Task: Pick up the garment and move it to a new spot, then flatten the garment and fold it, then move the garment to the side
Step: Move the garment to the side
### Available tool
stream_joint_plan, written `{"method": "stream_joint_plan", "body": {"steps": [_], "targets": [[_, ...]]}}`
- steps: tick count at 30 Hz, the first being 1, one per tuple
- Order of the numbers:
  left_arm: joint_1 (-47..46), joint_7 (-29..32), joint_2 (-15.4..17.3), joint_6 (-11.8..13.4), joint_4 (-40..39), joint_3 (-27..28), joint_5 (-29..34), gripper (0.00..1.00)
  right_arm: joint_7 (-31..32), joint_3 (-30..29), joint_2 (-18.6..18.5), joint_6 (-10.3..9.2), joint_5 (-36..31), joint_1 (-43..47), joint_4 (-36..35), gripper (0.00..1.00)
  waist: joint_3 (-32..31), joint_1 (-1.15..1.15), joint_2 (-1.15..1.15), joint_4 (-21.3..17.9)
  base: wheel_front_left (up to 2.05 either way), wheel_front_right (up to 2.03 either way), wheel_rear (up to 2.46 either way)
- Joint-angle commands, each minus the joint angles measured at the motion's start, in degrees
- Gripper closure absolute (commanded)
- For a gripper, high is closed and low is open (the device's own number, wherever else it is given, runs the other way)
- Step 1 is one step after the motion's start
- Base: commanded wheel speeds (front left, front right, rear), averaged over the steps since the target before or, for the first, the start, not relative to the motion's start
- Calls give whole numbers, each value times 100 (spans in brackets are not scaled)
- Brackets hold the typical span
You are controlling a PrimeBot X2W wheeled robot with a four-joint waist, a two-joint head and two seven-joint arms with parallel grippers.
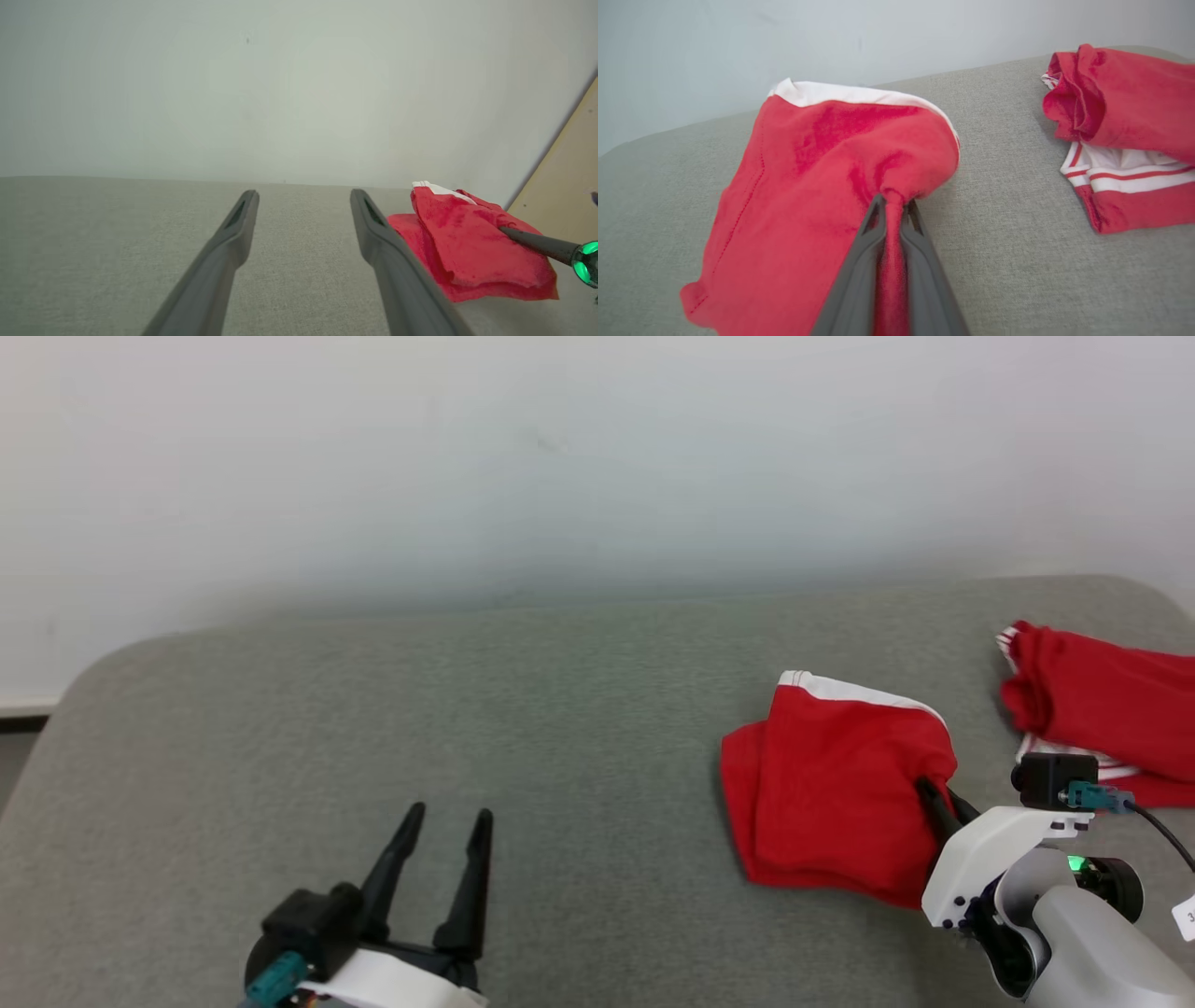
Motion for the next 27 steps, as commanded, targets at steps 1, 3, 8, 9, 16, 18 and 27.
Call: {"method": "stream_joint_plan", "body": {"steps": [1,3,8,9,16,18,27], "targets": [[-53,1,16,9,20,-50,-32,0,-46,34,-61,1,32,0,-53,100,-28,0,0,-288,0,0,0],[-70,1,13,9,39,-215,-55,0,-52,96,-90,1,83,38,-87,100,-31,0,0,-475,0,0,0],[-139,1,25,10,79,-505,-127,0,-107,232,-136,1,196,84,-192,100,-15,0,0,-887,0,0,0],[-149,1,23,9,83,-544,-141,0,-143,251,-160,1,211,82,-206,100,-8,0,0,-956,0,0,0],[-193,1,23,9,117,-652,-169,0,-234,411,-172,2,279,-18,-294,100,79,0,0,-1278,0,0,0],[-227,1,31,10,116,-676,-163,0,-271,449,-174,2,307,-68,-334,100,138,0,0,-1303,0,0,0],[-491,1,227,10,36,-679,-118,0,-472,859,-627,1,40,-645,-703,100,750,0,0,-1048,0,0,0]]}}
